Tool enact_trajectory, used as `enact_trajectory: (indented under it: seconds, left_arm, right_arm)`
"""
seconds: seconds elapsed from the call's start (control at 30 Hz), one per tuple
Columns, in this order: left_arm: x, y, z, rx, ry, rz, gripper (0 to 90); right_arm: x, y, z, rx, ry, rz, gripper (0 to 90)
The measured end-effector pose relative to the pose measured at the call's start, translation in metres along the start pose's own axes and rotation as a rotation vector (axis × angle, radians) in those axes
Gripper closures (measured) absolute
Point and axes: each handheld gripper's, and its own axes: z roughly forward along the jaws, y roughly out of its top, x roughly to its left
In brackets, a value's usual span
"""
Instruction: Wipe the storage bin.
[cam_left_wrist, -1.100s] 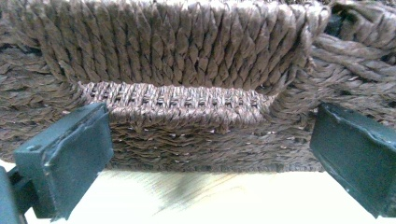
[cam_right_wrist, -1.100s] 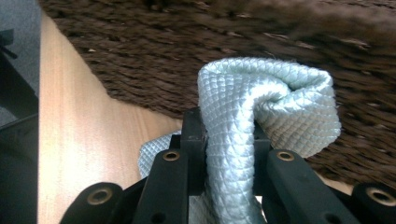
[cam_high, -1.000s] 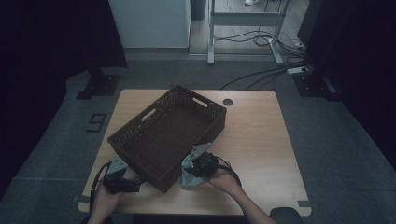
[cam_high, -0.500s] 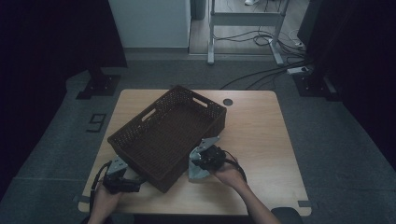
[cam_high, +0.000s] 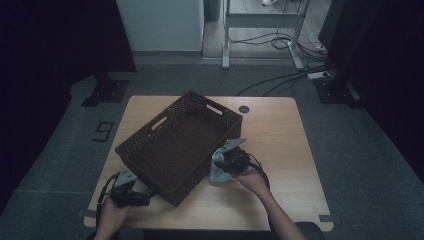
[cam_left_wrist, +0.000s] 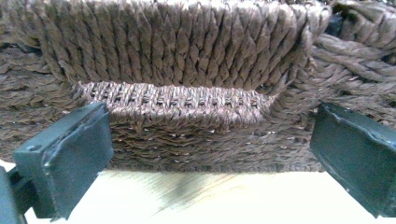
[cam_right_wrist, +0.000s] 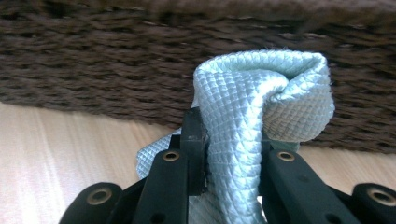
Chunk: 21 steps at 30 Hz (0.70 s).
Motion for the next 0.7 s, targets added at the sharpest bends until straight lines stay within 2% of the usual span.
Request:
enact_trajectory:
  seconds: [0.3, 0.7]
  left_arm:
    - [0.000, 0.000, 0.000, -0.001, 0.000, 0.000, 0.0]
    - [0.000, 0.000, 0.000, -0.002, -0.001, -0.001, 0.0]
  right_arm:
    - [-0.022, -0.003, -0.003, -0.003, -0.040, 0.042, 75.7]
    - [-0.058, -0.008, -0.004, -0.013, -0.104, 0.120, 75.7]
